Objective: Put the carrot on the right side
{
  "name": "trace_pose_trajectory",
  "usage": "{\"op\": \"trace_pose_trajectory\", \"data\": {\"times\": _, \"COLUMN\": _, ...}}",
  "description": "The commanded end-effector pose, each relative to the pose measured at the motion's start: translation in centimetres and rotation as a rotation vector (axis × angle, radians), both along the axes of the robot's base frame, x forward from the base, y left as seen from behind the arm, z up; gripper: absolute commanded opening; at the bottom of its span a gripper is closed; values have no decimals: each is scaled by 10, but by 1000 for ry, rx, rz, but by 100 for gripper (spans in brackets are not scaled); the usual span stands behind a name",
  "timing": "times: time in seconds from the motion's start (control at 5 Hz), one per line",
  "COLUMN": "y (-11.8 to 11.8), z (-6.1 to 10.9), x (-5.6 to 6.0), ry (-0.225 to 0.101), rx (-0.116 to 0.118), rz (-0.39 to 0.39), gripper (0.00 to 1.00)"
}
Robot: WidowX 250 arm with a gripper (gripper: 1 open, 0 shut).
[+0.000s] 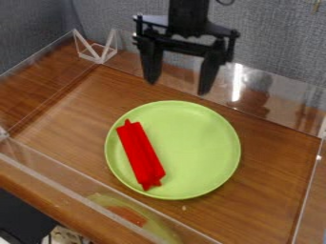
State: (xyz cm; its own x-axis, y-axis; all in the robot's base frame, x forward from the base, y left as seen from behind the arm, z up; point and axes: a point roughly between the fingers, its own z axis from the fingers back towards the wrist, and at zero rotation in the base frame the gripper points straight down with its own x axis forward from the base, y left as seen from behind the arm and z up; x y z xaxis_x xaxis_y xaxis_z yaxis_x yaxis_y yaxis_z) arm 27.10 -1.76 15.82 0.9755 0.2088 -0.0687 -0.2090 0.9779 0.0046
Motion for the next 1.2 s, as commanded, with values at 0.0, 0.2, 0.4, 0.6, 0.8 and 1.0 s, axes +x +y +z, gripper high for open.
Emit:
{"op": "trace_pose_trajectory", "data": {"times": 0.0, "y": 16, "z": 11, "x": 9, "ry": -43, "rx": 0, "rz": 11, "gripper": 100}}
{"op": "trace_pose_trajectory", "data": {"times": 0.2, "y": 16, "z": 1, "x": 7, "ry": -32, "rx": -4, "rz": 81, "gripper": 100}}
{"op": "trace_pose_trajectory", "data": {"times": 0.4, "y": 8, "z": -6, "x": 3, "ry": -27, "rx": -17, "rz": 130, "gripper": 100}}
{"op": "trace_pose_trajectory", "data": {"times": 0.6, "y": 1, "z": -4, "x": 0, "ry": -30, "rx": -23, "rz": 145, "gripper": 100}}
{"op": "trace_pose_trajectory", "data": {"times": 0.8, "y": -3, "z": 10, "x": -3, "ry": -23, "rx": -19, "rz": 95, "gripper": 100}}
{"op": "trace_pose_trajectory", "data": {"times": 1.0, "y": -1, "z": 21, "x": -2, "ry": -19, "rx": -21, "rz": 68, "gripper": 100}}
